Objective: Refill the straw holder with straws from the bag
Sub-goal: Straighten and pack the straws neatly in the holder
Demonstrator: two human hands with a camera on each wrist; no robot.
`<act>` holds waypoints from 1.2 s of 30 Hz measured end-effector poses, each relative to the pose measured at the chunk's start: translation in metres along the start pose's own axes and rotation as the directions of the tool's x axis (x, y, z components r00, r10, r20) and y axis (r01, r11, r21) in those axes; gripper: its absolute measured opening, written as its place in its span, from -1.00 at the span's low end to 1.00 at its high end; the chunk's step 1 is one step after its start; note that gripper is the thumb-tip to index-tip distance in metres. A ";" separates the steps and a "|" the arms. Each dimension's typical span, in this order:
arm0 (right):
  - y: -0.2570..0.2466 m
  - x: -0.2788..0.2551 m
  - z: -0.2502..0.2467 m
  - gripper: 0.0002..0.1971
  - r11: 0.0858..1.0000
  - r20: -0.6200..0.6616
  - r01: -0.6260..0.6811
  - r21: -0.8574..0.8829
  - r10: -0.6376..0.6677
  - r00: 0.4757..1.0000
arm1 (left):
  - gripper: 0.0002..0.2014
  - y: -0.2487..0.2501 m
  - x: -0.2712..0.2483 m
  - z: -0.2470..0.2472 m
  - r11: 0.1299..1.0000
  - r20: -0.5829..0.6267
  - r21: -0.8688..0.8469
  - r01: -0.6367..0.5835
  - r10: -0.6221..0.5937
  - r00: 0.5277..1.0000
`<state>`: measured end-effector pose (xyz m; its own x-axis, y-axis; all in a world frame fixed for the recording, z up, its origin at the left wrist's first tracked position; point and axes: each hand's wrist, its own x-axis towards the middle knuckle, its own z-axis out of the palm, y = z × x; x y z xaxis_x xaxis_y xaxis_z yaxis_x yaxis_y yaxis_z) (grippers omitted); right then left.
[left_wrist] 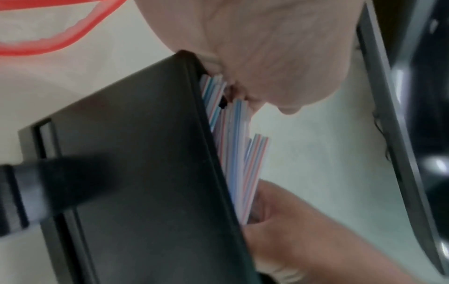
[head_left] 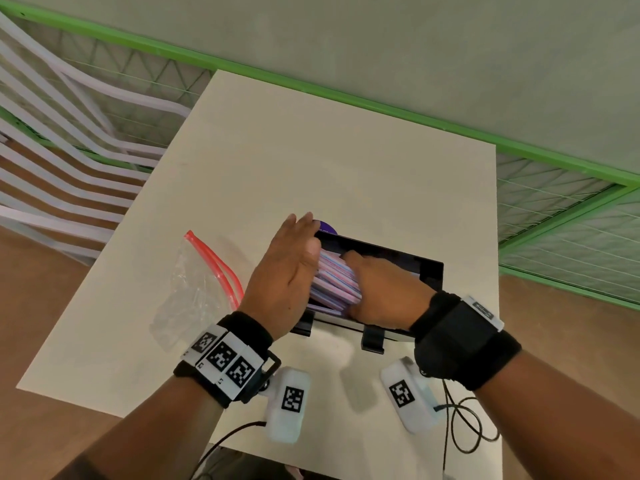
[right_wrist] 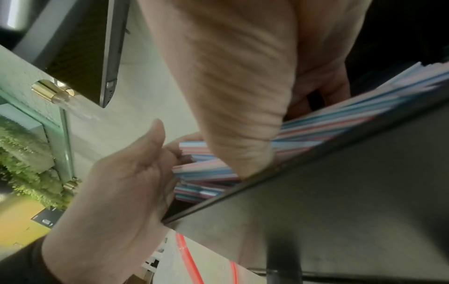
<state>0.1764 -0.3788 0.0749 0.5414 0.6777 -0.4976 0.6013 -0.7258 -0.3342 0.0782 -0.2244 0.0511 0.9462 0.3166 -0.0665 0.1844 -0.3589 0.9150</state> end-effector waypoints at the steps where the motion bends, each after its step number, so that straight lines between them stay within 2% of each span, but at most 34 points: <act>1: 0.001 0.000 0.000 -0.35 1.000 -0.003 0.001 -0.016 -0.001 1.000 | -0.41 0.001 -0.001 0.000 1.000 0.047 0.031 -0.001 0.000 0.999; 5: 0.005 0.000 -0.002 -0.36 1.000 -0.003 0.005 -0.028 -0.005 1.000 | -0.23 0.005 -0.002 -0.003 0.960 0.241 0.239 -0.143 0.084 0.967; 8: 0.007 0.000 -0.002 -0.37 1.000 -0.007 0.010 -0.017 -0.010 1.000 | -0.22 0.003 -0.002 -0.004 0.979 0.246 0.177 -0.100 0.055 0.968; 10: 0.008 -0.002 -0.002 -0.34 1.000 -0.001 0.012 -0.018 -0.012 1.000 | -0.22 0.003 -0.004 -0.004 0.974 0.270 0.186 -0.128 0.075 0.960; 14: 0.013 -0.007 -0.003 -0.36 1.000 -0.025 0.019 -0.023 -0.019 1.000 | -0.33 0.000 -0.008 -0.006 0.917 0.328 0.338 -0.213 0.097 0.940; 16: 0.015 -0.014 -0.008 -0.38 1.000 -0.033 0.023 0.001 -0.023 0.999 | -0.36 0.003 -0.009 -0.010 0.905 0.265 0.357 -0.231 0.139 0.954; 17: 0.017 -0.018 -0.011 -0.38 1.000 -0.050 0.017 0.016 -0.016 0.999 | -0.40 0.006 -0.009 -0.013 0.919 0.160 0.337 -0.206 0.159 0.974; 18: 0.019 -0.023 -0.014 -0.39 1.000 -0.062 0.011 0.029 -0.009 0.998 | -0.47 0.009 -0.010 -0.016 0.939 0.005 0.299 -0.167 0.174 0.985; 20: 0.022 -0.030 -0.016 -0.42 1.000 -0.081 -0.004 0.025 0.006 0.997 | -0.68 0.011 -0.011 -0.019 0.968 -0.270 0.217 -0.130 0.187 0.945; 21: 0.023 -0.031 -0.014 -0.42 1.000 -0.084 -0.009 0.008 0.010 0.996 | -0.75 0.011 -0.011 -0.019 0.970 -0.332 0.210 -0.120 0.186 0.925; 23: 0.023 -0.032 -0.009 -0.36 1.000 -0.061 -0.006 -0.015 0.005 0.998 | -0.79 0.011 -0.009 -0.014 0.970 -0.326 0.210 -0.119 0.185 0.927; 26: 0.022 -0.023 0.005 -0.21 1.000 -0.028 -0.030 0.010 0.030 0.999 | -0.67 0.004 -0.004 0.002 0.983 -0.231 0.142 -0.114 0.145 0.962; 31: 0.021 -0.008 0.020 -0.39 0.998 -0.025 0.006 0.061 -0.004 1.000 | -0.50 -0.004 0.003 0.018 0.955 -0.145 0.288 -0.073 0.119 0.982; 36: 0.019 0.000 0.016 -0.38 0.989 0.046 -0.002 0.151 -0.005 0.999 | -0.45 -0.007 0.003 0.017 0.941 -0.111 0.334 -0.051 0.093 0.989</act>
<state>0.1778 -0.3945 0.0556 0.5111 0.6749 -0.5323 0.5046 -0.7369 -0.4498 0.0842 -0.2361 0.0377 0.9240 0.3770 0.0635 0.2138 -0.6472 0.7317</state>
